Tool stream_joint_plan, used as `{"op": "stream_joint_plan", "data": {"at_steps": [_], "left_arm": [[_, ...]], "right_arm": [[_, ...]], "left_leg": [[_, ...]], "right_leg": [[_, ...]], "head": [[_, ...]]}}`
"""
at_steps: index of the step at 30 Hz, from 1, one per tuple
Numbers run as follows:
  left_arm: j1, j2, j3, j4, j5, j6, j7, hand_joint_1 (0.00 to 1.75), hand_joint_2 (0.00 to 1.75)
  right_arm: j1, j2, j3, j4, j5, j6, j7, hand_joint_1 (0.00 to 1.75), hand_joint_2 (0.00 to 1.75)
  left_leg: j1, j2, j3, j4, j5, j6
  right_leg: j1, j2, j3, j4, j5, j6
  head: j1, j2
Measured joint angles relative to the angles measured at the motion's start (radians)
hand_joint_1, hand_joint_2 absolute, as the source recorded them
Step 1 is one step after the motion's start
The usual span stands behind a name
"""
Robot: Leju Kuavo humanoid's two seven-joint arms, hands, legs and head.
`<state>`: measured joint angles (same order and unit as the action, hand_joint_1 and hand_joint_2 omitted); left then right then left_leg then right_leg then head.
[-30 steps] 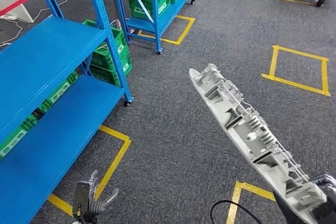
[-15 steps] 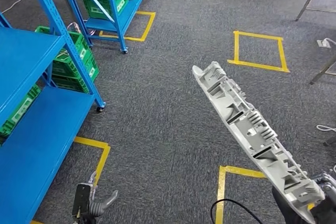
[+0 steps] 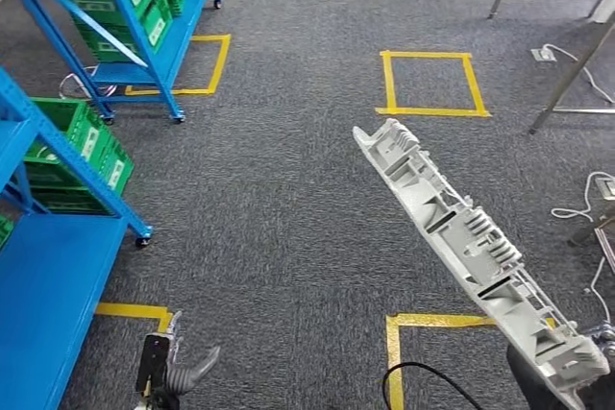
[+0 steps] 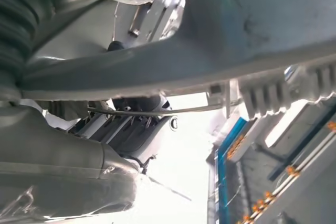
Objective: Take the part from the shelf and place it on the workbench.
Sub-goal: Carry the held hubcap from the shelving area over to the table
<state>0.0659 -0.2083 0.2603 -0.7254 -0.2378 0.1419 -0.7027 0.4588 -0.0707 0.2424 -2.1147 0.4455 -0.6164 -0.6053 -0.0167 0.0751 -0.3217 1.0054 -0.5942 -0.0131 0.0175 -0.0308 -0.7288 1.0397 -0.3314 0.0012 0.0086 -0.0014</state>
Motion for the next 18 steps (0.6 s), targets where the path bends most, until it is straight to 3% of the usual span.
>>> {"op": "stream_joint_plan", "data": {"at_steps": [2, 3, 4, 5, 6, 7, 8, 10, 11, 12, 13, 14, 16, 18], "left_arm": [[-0.001, 0.001, -0.002, -0.001, 0.003, 0.0, 0.0, 0.0, 1.75], [0.0, 0.002, -0.002, 0.0, 0.006, -0.002, 0.0, 0.0, 1.75], [0.002, 0.002, -0.002, 0.0, 0.009, -0.003, 0.0, 0.0, 1.75], [0.003, 0.002, -0.002, 0.0, 0.012, -0.005, 0.0, 0.0, 1.75], [0.003, 0.003, -0.002, 0.0, 0.014, -0.007, 0.0, 0.0, 1.75], [0.002, 0.004, -0.001, 0.0, 0.016, -0.008, 0.0, 0.0, 1.75], [0.001, 0.005, -0.001, 0.0, 0.017, -0.008, 0.0, 0.0, 1.75], [-0.001, 0.006, -0.001, 0.001, 0.018, -0.009, 0.0, 0.0, 1.75], [0.0, 0.007, -0.001, 0.001, 0.018, -0.01, 0.0, 0.0, 1.75], [-0.001, 0.007, -0.001, 0.001, 0.019, -0.01, 0.0, 0.0, 1.75], [-0.003, 0.008, -0.001, 0.001, 0.019, -0.011, 0.0, 0.0, 1.75], [-0.006, 0.008, -0.001, 0.001, 0.02, -0.011, 0.0, 0.0, 1.75], [-0.012, 0.007, -0.001, 0.001, 0.021, -0.012, 0.0, 0.0, 1.75], [-0.011, 0.008, -0.001, 0.001, 0.021, -0.014, 0.0, 0.0, 1.75]], "right_arm": [[-0.003, 0.0, 0.0, 0.0, 0.0, -0.001, -0.001, 1.75, 1.75], [-0.006, 0.0, -0.001, 0.0, 0.0, -0.001, -0.001, 1.75, 1.75], [-0.007, 0.0, -0.001, 0.0, 0.0, -0.001, -0.001, 1.75, 1.75], [-0.008, 0.0, -0.001, 0.0, -0.001, 0.0, -0.001, 1.75, 1.75], [-0.007, 0.0, -0.001, 0.001, -0.002, 0.0, -0.001, 1.75, 1.75], [-0.007, 0.0, -0.001, 0.001, -0.003, 0.001, -0.002, 1.75, 1.75], [-0.008, 0.0, -0.002, 0.001, -0.003, 0.002, -0.002, 1.75, 1.75], [-0.012, 0.0, -0.003, 0.002, -0.004, 0.004, -0.004, 1.75, 1.75], [-0.014, 0.0, -0.003, 0.002, -0.005, 0.005, -0.006, 1.75, 1.75], [-0.015, 0.0, -0.003, 0.003, -0.005, 0.007, -0.007, 1.75, 1.75], [-0.014, 0.0, -0.003, 0.003, -0.006, 0.008, -0.008, 1.75, 1.75], [-0.011, 0.0, -0.003, 0.003, -0.006, 0.008, -0.009, 1.75, 1.75], [-0.01, 0.0, -0.003, 0.003, -0.006, 0.009, -0.01, 1.75, 1.75], [-0.015, 0.0, -0.002, 0.004, -0.006, 0.009, -0.011, 1.75, 1.75]], "left_leg": [[0.003, -0.045, -0.101, 0.14, 0.0, -0.003], [0.005, -0.059, -0.162, 0.201, -0.032, -0.006], [0.008, -0.065, -0.216, 0.237, -0.085, -0.008], [0.01, -0.066, -0.261, 0.251, -0.137, -0.01], [0.013, -0.068, -0.295, 0.246, -0.169, -0.012], [0.016, -0.072, -0.317, 0.221, -0.16, -0.014], [0.02, -0.085, -0.328, 0.179, -0.104, -0.016], [0.028, -0.133, -0.336, 0.072, 0.056, -0.017], [0.03, -0.153, -0.336, 0.037, 0.119, -0.014], [0.03, -0.161, -0.335, 0.019, 0.154, -0.009], [0.029, -0.154, -0.328, 0.017, 0.172, -0.001], [0.029, -0.144, -0.323, 0.014, 0.188, 0.008], [0.028, -0.118, -0.318, 0.008, 0.2, 0.022], [0.022, -0.091, -0.32, 0.007, 0.201, 0.029]], "right_leg": [[-0.006, 0.026, 0.026, -0.014, -0.011, -0.007], [-0.008, 0.04, 0.036, -0.018, -0.017, -0.009], [-0.01, 0.056, 0.047, -0.021, -0.025, -0.01], [-0.011, 0.073, 0.058, -0.022, -0.033, -0.009], [-0.013, 0.089, 0.071, -0.023, -0.041, -0.007], [-0.014, 0.104, 0.085, -0.022, -0.051, -0.004], [-0.016, 0.118, 0.098, -0.022, -0.061, 0.001], [-0.019, 0.146, 0.115, -0.014, -0.08, 0.014], [-0.02, 0.159, 0.117, -0.009, -0.09, 0.021], [-0.021, 0.173, 0.116, -0.005, -0.098, 0.028], [-0.022, 0.186, 0.115, -0.004, -0.103, 0.034], [-0.022, 0.182, 0.115, 0.0, -0.112, 0.039], [-0.018, 0.129, 0.105, 0.041, -0.157, 0.047], [-0.017, 0.062, 0.07, 0.147, -0.243, 0.055]], "head": [[-0.006, 0.0], [-0.008, 0.0], [-0.008, 0.0], [-0.009, 0.0], [-0.009, 0.0], [-0.009, 0.0], [-0.009, 0.0], [-0.009, 0.0], [-0.011, 0.0], [-0.012, 0.0], [-0.012, 0.0], [-0.013, 0.0], [-0.008, 0.0], [-0.005, 0.0]]}}
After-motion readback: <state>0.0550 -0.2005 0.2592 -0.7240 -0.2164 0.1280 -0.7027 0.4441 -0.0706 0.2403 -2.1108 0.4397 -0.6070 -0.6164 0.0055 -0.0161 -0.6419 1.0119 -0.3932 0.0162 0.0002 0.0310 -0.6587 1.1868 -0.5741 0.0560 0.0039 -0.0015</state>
